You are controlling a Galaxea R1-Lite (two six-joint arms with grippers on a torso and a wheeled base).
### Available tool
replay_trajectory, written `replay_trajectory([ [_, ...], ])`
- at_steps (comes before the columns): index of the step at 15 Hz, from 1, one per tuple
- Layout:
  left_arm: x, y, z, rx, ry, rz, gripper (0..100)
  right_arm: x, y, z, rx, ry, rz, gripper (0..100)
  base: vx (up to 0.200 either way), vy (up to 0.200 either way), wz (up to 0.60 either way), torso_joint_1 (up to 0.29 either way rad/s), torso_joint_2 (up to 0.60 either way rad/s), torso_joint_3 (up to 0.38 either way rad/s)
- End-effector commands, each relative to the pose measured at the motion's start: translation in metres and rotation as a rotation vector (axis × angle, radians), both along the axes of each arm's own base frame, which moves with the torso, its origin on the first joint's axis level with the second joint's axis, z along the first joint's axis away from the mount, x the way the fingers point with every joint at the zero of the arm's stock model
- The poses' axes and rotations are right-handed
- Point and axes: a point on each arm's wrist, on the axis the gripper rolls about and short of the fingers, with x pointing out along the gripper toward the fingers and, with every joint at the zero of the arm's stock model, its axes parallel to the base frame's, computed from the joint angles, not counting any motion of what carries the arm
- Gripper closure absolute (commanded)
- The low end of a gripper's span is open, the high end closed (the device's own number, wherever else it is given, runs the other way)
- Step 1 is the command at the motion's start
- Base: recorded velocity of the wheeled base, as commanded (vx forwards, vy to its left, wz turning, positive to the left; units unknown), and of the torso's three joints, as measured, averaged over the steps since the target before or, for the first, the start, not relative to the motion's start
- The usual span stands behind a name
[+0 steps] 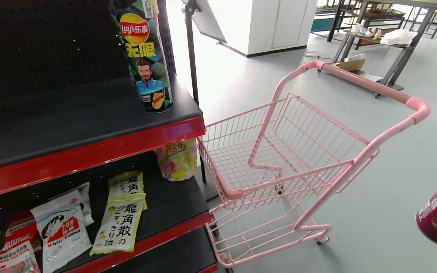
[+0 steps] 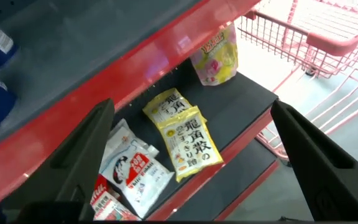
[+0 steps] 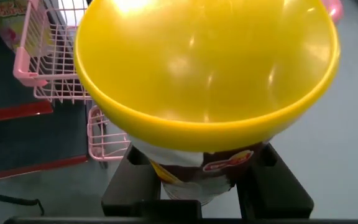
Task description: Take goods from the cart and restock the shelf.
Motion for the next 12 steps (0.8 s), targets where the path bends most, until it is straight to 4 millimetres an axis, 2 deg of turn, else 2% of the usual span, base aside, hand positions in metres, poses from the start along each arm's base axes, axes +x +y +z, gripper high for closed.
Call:
replay_trajectory([
  [1, 0.006, -0.002, 0.003, 0.020, 0.019, 0.001, 0, -0.013, -0.003, -0.001, 0.008, -0.036, -0.005, 100, 0.000, 0.000, 0.00, 0.000, 0.00, 0.000],
  [4, 0.006, -0.002, 0.002, 0.038, 0.017, -0.002, 0, -0.012, -0.003, -0.007, 0.003, -0.018, -0.006, 100, 0.000, 0.000, 0.00, 0.000, 0.00, 0.000],
  [7, 0.006, -0.001, 0.001, 0.043, 0.020, 0.025, 0, -0.009, -0.002, -0.002, -0.006, -0.029, 0.024, 100, 0.000, 0.000, 0.00, 0.000, 0.00, 0.000],
  [12, 0.007, -0.001, 0.001, 0.046, 0.024, 0.022, 0, 0.017, 0.009, 0.001, -0.039, 0.042, 0.232, 100, -0.200, 0.000, 0.00, 0.003, 0.00, 0.002],
])
